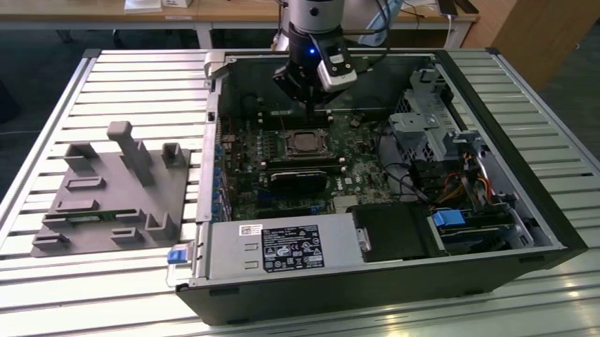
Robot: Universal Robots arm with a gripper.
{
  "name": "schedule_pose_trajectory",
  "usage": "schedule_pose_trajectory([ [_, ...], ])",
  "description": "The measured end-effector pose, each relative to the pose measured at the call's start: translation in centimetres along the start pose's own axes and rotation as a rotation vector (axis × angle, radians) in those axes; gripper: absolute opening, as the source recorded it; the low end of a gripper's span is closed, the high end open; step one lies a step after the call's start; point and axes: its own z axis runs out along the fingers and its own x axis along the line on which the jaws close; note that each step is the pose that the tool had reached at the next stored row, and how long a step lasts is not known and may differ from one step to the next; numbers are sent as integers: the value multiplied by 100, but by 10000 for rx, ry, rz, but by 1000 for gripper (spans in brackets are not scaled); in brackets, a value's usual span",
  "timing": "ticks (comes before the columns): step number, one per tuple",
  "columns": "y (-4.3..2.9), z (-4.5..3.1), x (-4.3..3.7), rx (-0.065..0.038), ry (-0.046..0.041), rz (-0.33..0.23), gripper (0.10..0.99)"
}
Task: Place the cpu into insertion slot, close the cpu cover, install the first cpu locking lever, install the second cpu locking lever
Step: 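Install the first cpu locking lever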
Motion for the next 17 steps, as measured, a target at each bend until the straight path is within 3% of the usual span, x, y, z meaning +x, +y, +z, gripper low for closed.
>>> schedule_pose_trajectory([
  [8,0,0,0,-50,19,-1317,106],
  [11,-7,-1,29,-55,13,-1445,106],
  [17,-37,-6,172,-60,-20,-1455,106],
])
